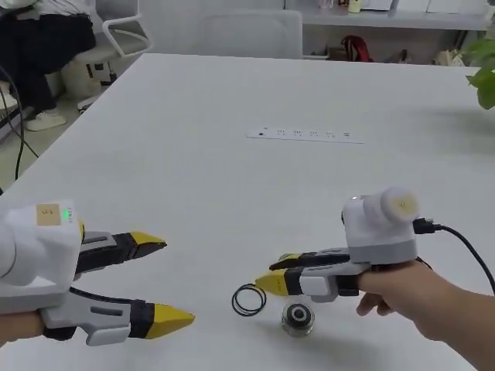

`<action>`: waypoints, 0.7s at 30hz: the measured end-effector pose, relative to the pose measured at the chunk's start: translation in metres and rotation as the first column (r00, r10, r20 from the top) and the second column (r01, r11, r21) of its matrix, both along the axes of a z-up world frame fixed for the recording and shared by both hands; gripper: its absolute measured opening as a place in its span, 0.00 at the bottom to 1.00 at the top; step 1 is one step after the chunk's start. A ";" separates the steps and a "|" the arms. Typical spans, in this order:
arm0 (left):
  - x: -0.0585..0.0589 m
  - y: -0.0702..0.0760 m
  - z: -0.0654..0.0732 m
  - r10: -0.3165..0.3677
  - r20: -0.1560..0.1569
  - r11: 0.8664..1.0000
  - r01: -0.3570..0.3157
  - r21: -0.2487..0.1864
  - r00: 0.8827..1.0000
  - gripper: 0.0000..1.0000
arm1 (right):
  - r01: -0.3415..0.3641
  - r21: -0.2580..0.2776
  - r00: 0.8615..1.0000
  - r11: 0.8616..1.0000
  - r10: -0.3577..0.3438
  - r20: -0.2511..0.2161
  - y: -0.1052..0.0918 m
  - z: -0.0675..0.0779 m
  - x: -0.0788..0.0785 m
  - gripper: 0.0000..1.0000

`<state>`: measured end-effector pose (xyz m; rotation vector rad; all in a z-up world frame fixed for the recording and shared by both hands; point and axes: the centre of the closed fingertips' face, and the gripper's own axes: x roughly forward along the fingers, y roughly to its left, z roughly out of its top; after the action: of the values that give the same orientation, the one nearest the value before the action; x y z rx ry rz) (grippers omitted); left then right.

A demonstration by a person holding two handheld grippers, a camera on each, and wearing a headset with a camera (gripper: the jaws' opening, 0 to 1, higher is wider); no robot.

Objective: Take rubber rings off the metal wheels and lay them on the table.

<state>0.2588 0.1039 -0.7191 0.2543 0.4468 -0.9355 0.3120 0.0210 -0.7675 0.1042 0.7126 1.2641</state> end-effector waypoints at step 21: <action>0.005 -0.004 0.002 -0.006 0.003 1.000 0.006 0.005 1.000 0.67 | 0.031 0.037 0.999 0.999 -0.032 0.029 -0.009 0.017 0.006 0.28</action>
<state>0.2635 0.1000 -0.7167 0.2613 0.4457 -0.9397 0.3176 0.0116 -0.7500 0.1259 0.6604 1.2460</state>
